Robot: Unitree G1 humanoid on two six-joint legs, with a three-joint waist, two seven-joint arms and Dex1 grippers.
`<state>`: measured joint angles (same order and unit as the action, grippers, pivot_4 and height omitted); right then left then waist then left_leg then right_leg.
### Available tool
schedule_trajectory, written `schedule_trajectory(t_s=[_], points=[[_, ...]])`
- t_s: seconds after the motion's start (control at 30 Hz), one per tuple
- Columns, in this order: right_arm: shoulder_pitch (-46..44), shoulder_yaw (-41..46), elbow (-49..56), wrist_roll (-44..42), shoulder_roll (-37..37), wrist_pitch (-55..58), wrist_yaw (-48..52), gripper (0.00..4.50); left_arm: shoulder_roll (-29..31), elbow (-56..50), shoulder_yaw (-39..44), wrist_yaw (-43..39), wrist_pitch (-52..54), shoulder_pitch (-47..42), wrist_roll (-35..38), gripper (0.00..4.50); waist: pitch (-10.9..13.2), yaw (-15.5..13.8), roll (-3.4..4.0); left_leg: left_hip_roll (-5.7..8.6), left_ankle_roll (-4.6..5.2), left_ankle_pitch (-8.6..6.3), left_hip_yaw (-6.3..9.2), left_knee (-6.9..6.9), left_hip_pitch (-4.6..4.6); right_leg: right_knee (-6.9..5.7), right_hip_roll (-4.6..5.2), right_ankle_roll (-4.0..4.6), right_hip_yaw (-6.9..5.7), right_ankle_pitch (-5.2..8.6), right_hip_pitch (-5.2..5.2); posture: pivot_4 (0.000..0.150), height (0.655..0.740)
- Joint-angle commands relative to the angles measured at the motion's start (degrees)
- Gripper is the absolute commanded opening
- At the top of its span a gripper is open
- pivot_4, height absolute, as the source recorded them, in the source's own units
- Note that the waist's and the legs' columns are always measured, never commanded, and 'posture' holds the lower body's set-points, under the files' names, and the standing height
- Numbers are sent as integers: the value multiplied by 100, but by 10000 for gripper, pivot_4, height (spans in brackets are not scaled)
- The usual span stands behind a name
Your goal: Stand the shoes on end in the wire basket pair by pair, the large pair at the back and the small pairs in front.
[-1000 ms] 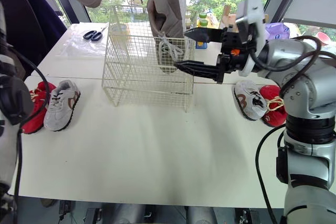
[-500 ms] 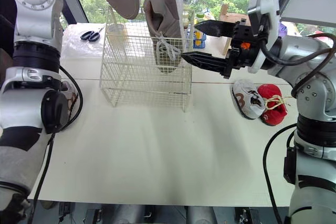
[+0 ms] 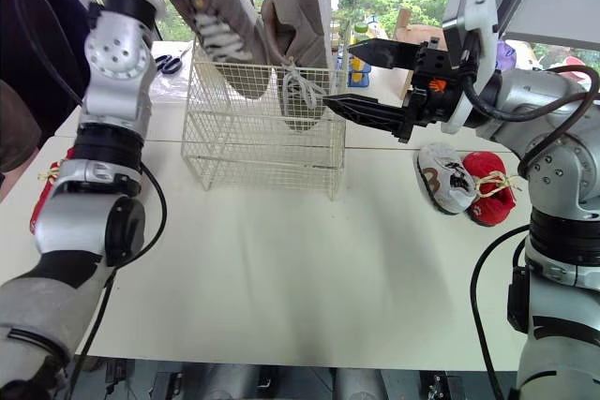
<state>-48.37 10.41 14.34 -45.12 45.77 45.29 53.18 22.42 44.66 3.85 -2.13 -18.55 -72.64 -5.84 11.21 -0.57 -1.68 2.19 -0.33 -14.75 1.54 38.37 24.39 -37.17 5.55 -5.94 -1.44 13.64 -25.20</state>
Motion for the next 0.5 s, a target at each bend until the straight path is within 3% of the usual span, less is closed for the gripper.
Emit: schedule_trajectory(t_s=[0.03,0.27,0.43,0.5], points=[[-26,75,33,6,-28,-152,-28,45000,38,-109,-290,-328,550,-70,-203,466,-1,1,2,1,0,0,0,0,0,0,-1,0,0,0,0,1500,7400],[13,56,-1,4,-55,-191,-75,45000,27,-13,-498,-733,1191,45,-303,466,-8,-6,5,2,7,-4,-1,0,-10,0,0,0,0,0,10,1500,7400],[56,27,-52,15,-73,-189,-99,45000,96,-738,-384,-1496,1968,420,56,19026,-19,-14,21,0,14,-8,2,-1,-55,4,1,-1,0,0,56,1500,7400],[80,1,-85,33,-90,-183,-114,45000,138,-1289,-248,-1819,2381,644,343,28645,-19,-1,21,-3,15,-9,4,-1,-59,6,0,0,0,0,60,1500,7400]])
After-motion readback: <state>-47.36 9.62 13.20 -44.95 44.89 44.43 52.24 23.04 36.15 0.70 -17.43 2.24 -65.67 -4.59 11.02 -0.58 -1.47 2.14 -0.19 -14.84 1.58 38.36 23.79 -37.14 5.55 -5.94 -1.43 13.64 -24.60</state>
